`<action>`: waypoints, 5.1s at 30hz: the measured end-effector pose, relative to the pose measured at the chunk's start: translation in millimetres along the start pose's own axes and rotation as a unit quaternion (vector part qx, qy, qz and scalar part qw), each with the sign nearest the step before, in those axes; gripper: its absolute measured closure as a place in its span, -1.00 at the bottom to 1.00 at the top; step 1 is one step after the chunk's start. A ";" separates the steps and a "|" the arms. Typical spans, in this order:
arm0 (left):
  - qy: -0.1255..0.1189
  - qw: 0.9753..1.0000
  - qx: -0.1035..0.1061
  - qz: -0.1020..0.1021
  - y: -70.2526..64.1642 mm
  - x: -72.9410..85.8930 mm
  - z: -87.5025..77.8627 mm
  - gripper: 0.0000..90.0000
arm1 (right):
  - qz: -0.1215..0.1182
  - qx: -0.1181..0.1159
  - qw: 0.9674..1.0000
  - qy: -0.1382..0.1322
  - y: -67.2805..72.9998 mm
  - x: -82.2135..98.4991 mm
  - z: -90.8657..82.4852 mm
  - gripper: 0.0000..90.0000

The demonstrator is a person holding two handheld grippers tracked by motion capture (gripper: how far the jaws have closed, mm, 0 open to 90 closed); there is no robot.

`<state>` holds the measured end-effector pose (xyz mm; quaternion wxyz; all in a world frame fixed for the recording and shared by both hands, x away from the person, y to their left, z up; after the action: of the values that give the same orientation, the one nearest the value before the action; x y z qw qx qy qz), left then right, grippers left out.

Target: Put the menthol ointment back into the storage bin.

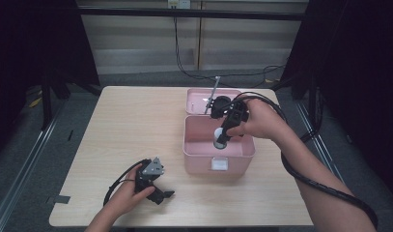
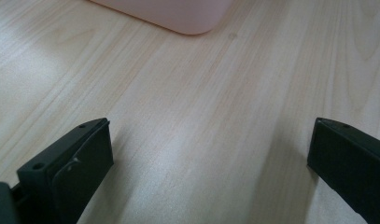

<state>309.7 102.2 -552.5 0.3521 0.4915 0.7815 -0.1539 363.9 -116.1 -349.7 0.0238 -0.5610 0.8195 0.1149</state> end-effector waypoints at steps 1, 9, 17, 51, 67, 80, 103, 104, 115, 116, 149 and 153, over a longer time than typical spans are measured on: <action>0.000 1.000 0.000 0.000 0.0 0.0 0.0 -1.00 | -0.003 0.001 1.000 0.000 -1.3 -2.5 2.0 0.13; -0.001 1.000 -0.001 -0.002 -0.1 -0.1 0.0 -1.00 | -0.005 0.003 1.000 -0.002 -8.8 -21.7 18.8 0.13; -0.001 1.000 0.001 -0.001 -0.1 -0.1 0.0 -1.00 | -0.005 -0.005 1.000 0.004 -17.0 -29.4 41.3 0.13; -0.001 1.000 0.001 -0.002 -0.1 -0.1 0.0 -1.00 | -0.021 -0.004 1.000 0.010 -29.0 -50.7 88.5 0.13; -0.001 1.000 0.001 -0.001 -0.1 -0.1 0.0 -1.00 | -0.025 0.000 0.999 0.021 -30.6 -57.6 103.3 0.13; -0.001 1.000 0.001 -0.002 -0.1 -0.1 0.0 -1.00 | -0.036 0.004 0.999 0.033 -26.8 -66.4 116.3 0.13; -0.002 1.000 0.000 -0.002 -0.2 -0.2 0.2 -1.00 | -0.047 -0.001 0.999 0.028 -28.9 -66.0 131.3 0.13; -0.002 1.000 0.000 -0.002 -0.2 -0.2 0.3 -1.00 | -0.047 0.000 0.999 0.024 -29.0 -66.2 132.3 0.13; -0.002 1.000 0.000 -0.002 -0.2 -0.2 0.3 -1.00 | -0.055 -0.002 0.998 0.035 -28.3 -65.8 137.7 0.12; -0.002 1.000 0.000 -0.002 -0.2 -0.2 0.3 -1.00 | -0.055 -0.001 0.998 0.035 -28.2 -66.0 138.0 0.12; -0.001 1.000 0.001 -0.001 -0.1 -0.1 0.1 -1.00 | -0.046 -0.012 0.999 0.019 -27.7 -62.4 126.6 -0.05; -0.001 1.000 0.001 -0.001 -0.1 -0.1 0.1 -1.00 | -0.037 -0.015 0.999 0.017 -28.5 -61.5 123.1 -0.14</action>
<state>309.7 102.0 -552.5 0.3522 0.4906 0.7816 -0.1559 402.0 -43.2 -463.7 0.0062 -0.5931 0.7966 0.1166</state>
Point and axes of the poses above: each handheld gripper's, and its own axes: z roughly forward along the jaws, x roughly out of its underside, y roughly to its left, the point moved 6 cm from there along z, roughly forward along the jaws, and after that the axes turned 11 degrees about -x, right-handed, at the moved point
